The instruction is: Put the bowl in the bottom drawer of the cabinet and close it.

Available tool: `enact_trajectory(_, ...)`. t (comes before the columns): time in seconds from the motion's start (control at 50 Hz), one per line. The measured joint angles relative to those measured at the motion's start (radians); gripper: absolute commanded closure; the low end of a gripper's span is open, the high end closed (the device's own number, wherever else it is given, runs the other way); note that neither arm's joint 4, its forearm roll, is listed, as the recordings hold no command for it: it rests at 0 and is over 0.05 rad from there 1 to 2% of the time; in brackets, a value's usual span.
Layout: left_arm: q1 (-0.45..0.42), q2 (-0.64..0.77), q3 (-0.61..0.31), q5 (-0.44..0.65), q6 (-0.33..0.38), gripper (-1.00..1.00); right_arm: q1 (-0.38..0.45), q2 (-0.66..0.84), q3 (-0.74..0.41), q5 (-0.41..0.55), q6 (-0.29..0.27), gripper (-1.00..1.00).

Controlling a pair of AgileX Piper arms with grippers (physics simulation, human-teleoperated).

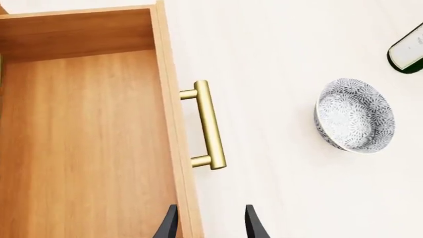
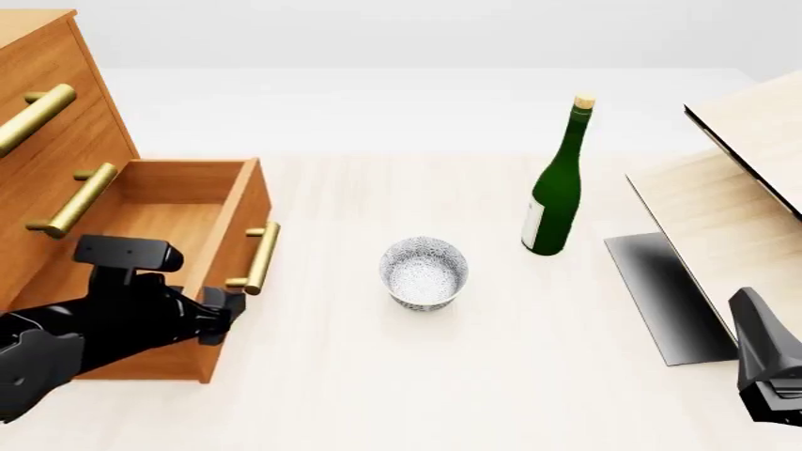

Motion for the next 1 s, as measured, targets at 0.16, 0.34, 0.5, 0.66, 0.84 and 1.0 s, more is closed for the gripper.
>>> enact_trajectory(0.16, -0.018, 0.009, -0.004, -0.005, -0.003, -1.0, 0.0, 0.0, 0.0, 0.0, 0.0, -1.0)
enact_trajectory(0.34, -0.04, 0.025, -0.012, -0.015, -0.011, -1.0, 0.0, 0.0, 0.0, 0.0, 0.0, -1.0)
enact_trajectory(0.5, -0.057, 0.038, -0.017, -0.026, -0.019, -1.0, 0.0, 0.0, 0.0, 0.0, 0.0, -1.0)
enact_trajectory(0.66, -0.074, 0.049, -0.021, -0.034, -0.026, -1.0, 0.0, 0.0, 0.0, 0.0, 0.0, -1.0)
enact_trajectory(0.84, -0.094, 0.055, -0.025, -0.038, -0.028, -1.0, 0.0, 0.0, 0.0, 0.0, 0.0, -1.0)
enact_trajectory(1.0, -0.096, 0.054, -0.026, -0.035, -0.01, -1.0, 0.0, 0.0, 0.0, 0.0, 0.0, -1.0)
